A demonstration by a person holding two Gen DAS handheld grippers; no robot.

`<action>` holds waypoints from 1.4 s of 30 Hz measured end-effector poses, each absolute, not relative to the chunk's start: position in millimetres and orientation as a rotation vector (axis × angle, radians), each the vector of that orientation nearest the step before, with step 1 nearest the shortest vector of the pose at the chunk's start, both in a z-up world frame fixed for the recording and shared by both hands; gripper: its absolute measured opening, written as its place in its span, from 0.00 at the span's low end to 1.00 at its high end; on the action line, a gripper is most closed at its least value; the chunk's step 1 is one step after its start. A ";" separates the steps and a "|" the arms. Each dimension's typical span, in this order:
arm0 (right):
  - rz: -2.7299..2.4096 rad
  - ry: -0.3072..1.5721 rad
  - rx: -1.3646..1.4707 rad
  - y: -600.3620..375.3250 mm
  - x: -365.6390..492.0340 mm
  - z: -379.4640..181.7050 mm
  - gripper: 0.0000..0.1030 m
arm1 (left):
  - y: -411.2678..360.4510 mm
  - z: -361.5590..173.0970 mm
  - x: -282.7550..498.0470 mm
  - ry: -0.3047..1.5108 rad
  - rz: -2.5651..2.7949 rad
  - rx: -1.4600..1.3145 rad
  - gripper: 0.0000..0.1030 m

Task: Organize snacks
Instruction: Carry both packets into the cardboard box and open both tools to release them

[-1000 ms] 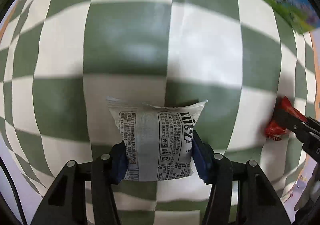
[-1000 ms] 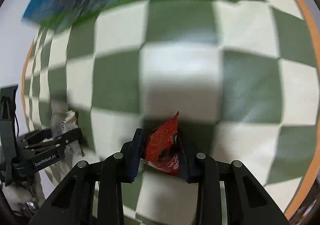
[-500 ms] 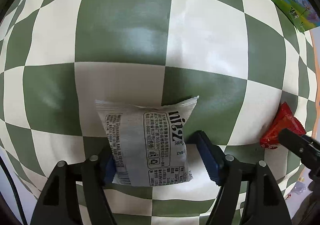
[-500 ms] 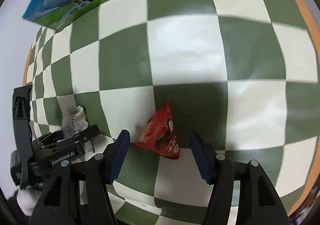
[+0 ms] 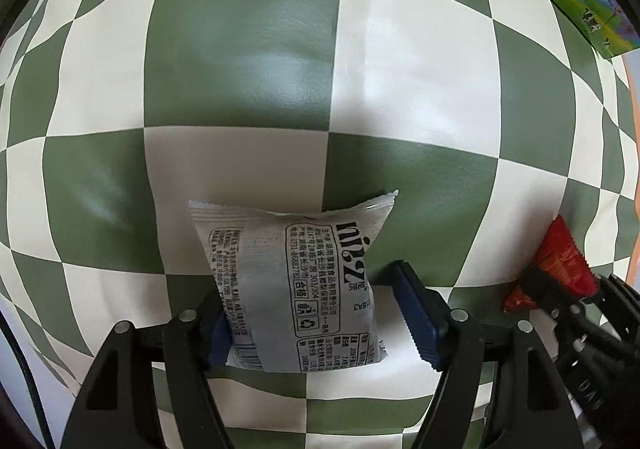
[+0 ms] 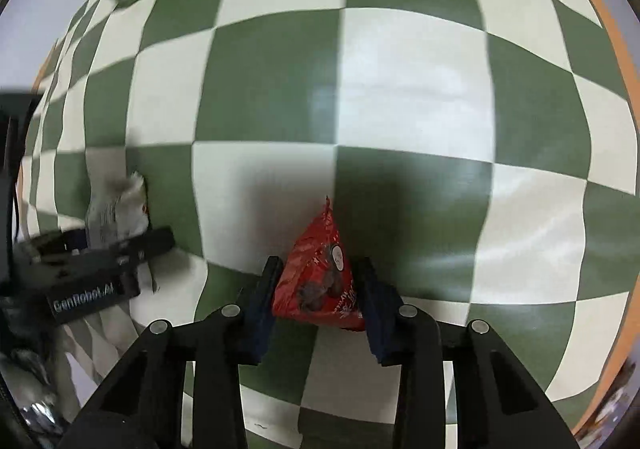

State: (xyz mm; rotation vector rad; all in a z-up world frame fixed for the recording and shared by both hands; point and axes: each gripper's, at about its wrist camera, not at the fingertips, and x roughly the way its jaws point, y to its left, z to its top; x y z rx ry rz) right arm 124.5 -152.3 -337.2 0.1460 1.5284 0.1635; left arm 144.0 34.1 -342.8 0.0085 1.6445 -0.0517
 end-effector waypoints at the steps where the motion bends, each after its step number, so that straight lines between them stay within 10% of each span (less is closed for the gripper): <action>1: 0.165 1.531 0.141 -150.4 123.8 -338.6 0.39 | 33.6 -343.1 143.5 1.646 -0.051 0.009 0.68; 8: 0.149 1.530 0.166 -146.2 123.6 -343.0 0.42 | 30.8 -338.0 144.3 1.643 -0.046 0.007 0.68; 13: 0.133 1.520 0.145 -138.5 121.5 -344.3 0.40 | 31.9 -328.4 145.5 1.611 -0.040 0.020 0.49; 29: 0.190 1.467 0.263 -134.1 105.3 -317.7 0.39 | 18.9 -271.4 156.9 1.526 -0.114 0.035 0.47; 42: 0.263 1.234 0.395 -193.0 153.2 -186.7 0.39 | 0.3 -146.0 217.3 1.336 -0.269 -0.050 0.47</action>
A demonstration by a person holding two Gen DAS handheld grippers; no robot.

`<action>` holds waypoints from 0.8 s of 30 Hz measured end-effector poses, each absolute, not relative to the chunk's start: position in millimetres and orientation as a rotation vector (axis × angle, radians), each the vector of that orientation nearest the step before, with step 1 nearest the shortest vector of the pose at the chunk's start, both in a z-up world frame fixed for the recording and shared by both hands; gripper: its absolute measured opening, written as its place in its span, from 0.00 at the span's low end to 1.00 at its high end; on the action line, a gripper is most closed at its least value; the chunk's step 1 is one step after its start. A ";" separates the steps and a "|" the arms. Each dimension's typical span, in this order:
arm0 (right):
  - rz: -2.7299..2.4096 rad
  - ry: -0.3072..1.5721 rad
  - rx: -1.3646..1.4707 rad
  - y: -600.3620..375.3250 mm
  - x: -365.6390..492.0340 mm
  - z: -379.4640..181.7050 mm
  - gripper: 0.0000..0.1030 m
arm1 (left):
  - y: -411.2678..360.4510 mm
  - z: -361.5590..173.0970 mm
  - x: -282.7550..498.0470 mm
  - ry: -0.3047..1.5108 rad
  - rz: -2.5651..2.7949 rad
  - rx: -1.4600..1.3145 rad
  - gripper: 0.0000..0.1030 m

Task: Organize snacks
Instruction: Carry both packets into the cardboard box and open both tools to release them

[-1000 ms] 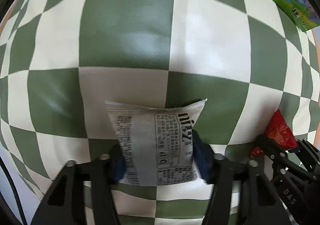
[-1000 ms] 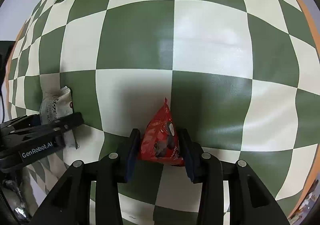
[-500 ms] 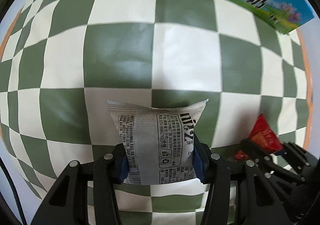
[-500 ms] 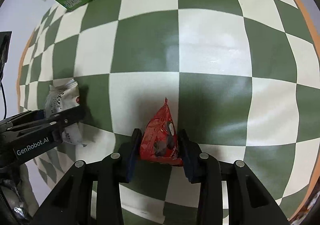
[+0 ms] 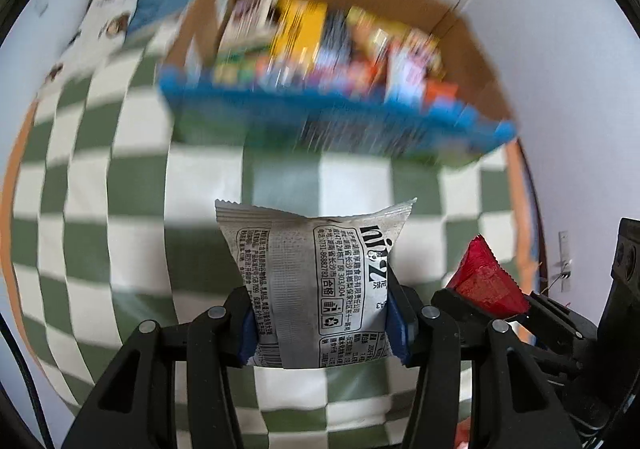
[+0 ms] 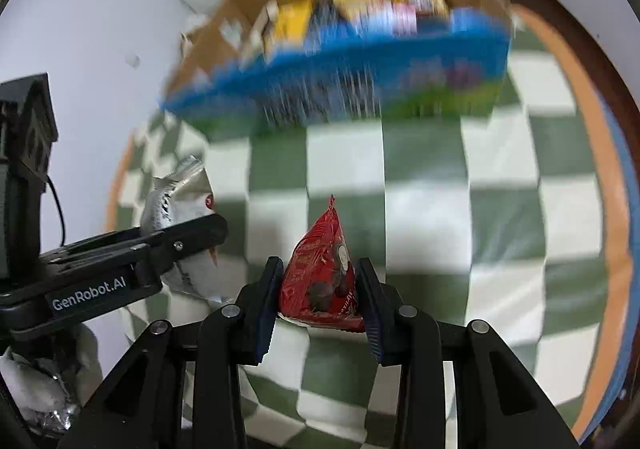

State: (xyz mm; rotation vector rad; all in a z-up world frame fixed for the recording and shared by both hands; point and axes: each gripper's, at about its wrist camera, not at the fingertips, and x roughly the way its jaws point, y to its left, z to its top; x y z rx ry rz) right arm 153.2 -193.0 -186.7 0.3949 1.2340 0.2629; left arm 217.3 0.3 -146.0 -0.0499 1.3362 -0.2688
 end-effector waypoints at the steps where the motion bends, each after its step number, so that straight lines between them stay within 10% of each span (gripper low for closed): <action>1: 0.268 1.208 0.396 -197.3 162.2 -174.2 0.39 | -2.0 -134.9 225.7 1.316 -0.279 -0.052 0.47; 11: 0.245 1.082 0.277 -228.1 295.9 -114.3 0.39 | -30.4 -112.2 369.0 1.262 -0.246 0.015 0.47; 24: 0.130 1.270 0.180 -258.1 418.5 -187.5 0.39 | -50.3 -194.9 464.1 1.452 -0.193 0.042 0.48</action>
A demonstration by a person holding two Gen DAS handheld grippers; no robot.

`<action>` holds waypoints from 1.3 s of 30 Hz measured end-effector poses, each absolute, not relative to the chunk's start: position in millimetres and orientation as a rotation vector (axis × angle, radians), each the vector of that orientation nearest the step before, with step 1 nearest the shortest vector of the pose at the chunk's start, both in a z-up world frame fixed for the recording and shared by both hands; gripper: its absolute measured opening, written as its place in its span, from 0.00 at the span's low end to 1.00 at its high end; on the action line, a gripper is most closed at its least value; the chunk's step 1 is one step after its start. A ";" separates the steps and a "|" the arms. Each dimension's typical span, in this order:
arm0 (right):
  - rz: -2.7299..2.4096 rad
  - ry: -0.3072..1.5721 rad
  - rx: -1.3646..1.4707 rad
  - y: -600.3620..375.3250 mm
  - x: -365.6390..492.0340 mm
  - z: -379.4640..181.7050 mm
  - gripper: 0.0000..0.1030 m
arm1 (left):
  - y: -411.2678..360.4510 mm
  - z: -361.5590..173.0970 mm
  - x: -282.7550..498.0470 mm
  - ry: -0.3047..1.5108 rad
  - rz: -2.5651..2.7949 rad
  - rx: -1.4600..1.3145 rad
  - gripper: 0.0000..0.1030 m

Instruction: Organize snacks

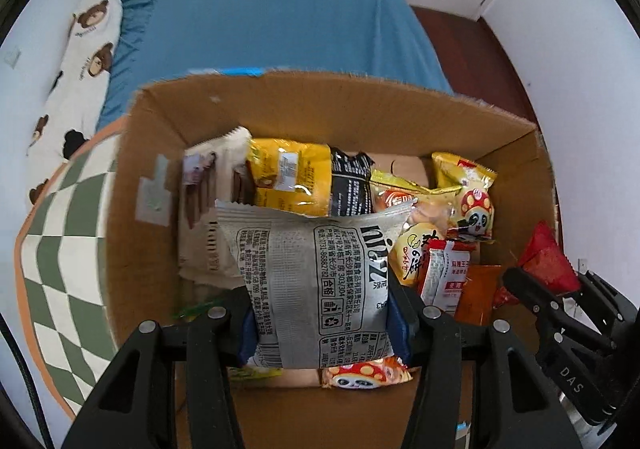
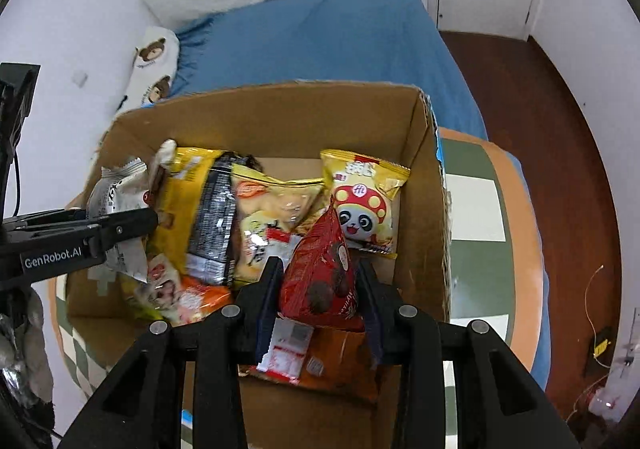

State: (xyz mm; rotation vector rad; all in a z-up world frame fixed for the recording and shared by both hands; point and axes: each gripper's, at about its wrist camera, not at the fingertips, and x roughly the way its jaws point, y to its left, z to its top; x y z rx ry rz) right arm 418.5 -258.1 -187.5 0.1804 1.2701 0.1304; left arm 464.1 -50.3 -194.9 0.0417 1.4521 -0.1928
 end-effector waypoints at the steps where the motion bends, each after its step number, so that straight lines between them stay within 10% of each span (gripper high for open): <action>1: 0.128 1.288 0.180 -258.0 422.5 -193.4 0.41 | -53.6 -201.1 466.8 1.476 -0.200 0.045 0.48; 2: 0.126 1.308 0.182 -257.4 424.4 -198.8 0.44 | -56.0 -207.8 469.3 1.499 -0.205 0.047 0.49; 4: 0.098 1.328 0.195 -259.6 429.4 -206.3 0.82 | -58.7 -215.8 473.1 1.519 -0.195 0.054 0.65; 6: 0.084 1.338 0.198 -260.2 432.3 -210.2 0.87 | -58.6 -220.4 476.2 1.517 -0.183 0.059 0.78; 39: -0.018 1.193 0.144 -242.7 348.0 -147.8 0.96 | -22.5 -123.5 353.6 1.192 -0.105 0.050 0.83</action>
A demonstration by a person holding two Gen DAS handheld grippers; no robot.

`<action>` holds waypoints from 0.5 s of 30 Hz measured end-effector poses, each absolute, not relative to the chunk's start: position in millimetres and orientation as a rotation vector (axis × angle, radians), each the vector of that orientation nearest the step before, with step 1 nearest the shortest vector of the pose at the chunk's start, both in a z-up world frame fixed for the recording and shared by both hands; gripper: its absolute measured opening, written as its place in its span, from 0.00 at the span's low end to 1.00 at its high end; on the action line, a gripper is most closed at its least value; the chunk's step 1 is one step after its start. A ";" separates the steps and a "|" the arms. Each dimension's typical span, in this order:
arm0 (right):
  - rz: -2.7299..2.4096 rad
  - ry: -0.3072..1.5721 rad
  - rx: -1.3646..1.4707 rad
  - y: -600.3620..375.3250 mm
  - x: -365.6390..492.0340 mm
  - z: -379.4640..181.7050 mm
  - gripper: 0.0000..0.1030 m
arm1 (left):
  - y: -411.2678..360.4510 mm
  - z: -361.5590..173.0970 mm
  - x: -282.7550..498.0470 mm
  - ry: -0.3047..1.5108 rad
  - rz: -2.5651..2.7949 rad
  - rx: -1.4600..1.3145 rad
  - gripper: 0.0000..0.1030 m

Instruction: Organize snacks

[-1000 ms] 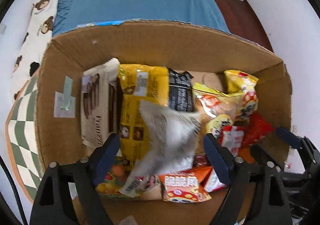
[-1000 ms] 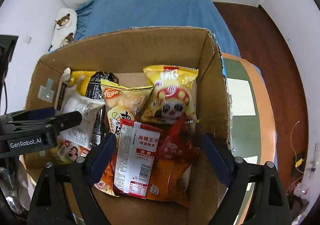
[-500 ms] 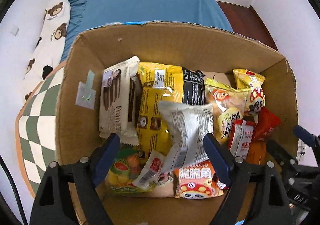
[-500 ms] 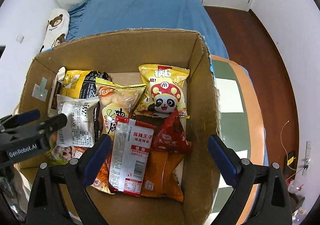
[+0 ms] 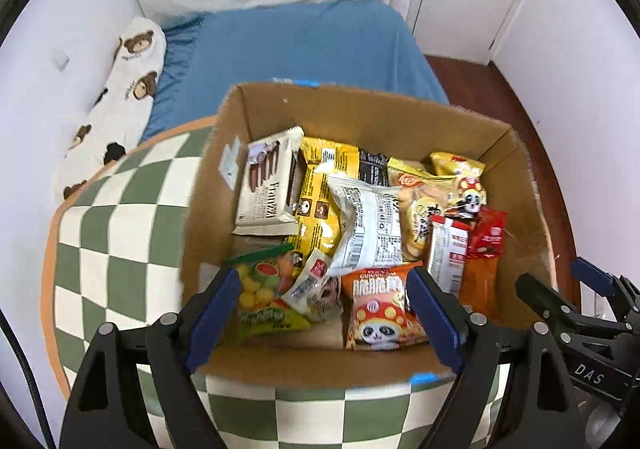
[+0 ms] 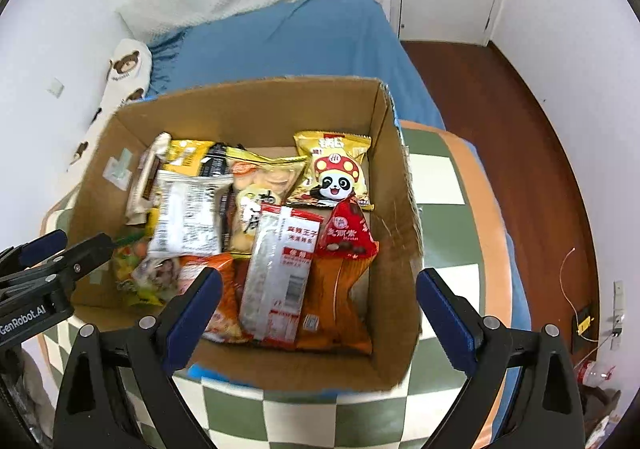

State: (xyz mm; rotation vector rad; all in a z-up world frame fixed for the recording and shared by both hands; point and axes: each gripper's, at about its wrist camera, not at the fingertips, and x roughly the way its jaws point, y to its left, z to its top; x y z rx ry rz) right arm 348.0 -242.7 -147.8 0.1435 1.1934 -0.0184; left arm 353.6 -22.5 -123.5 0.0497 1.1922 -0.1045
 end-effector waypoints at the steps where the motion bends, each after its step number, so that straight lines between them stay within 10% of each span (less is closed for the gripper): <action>1: -0.020 1.175 0.141 -241.3 340.1 -139.7 0.97 | -21.0 -117.2 348.1 1.176 -0.106 0.046 0.83; 15: 0.004 0.980 0.128 -223.9 225.1 -38.0 0.98 | -4.2 -49.5 242.8 1.030 -0.106 0.043 0.83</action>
